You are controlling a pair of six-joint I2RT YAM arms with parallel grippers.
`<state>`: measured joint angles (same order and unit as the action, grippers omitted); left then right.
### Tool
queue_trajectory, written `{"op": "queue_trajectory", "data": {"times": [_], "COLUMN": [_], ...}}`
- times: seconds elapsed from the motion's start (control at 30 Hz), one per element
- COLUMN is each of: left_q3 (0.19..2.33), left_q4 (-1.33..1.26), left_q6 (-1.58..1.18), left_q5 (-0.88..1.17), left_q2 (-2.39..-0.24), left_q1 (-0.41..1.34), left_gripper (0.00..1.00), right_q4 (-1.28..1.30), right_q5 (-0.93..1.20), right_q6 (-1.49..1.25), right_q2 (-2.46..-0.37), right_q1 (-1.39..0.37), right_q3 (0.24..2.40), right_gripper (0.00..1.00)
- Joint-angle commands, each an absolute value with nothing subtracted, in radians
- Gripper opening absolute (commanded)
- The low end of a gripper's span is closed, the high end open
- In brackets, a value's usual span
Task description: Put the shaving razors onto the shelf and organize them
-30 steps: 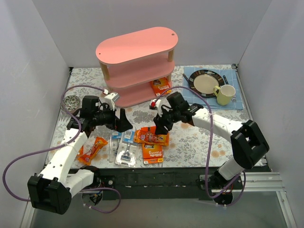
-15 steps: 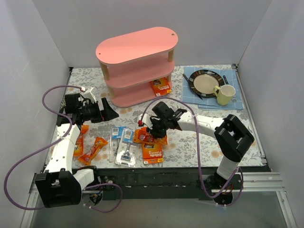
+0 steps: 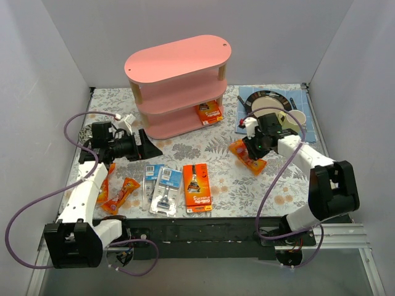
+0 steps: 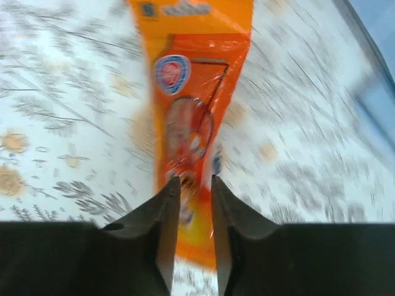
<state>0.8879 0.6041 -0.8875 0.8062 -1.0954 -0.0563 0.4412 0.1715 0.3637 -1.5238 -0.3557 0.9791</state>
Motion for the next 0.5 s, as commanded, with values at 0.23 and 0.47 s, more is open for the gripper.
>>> {"op": "queue_trajectory", "data": {"times": [0.23,0.47], "left_q3": [0.793,0.742], "left_q4": [0.568,0.485], "left_q6": [-1.014,-1.103], "left_q5": [0.904,0.835], "left_q2": [-1.225,-1.39], "left_q1": [0.258,0.337], "left_gripper": [0.59,0.42], "right_q4": [0.502,0.457], "right_q5": [0.331,0.314], "right_q6": [0.186,0.166], "right_q2": [-1.315,-1.281], "right_q1": [-0.446,-0.446], "right_q3": [1.003,0.973], "right_gripper": [0.62,0.62]}}
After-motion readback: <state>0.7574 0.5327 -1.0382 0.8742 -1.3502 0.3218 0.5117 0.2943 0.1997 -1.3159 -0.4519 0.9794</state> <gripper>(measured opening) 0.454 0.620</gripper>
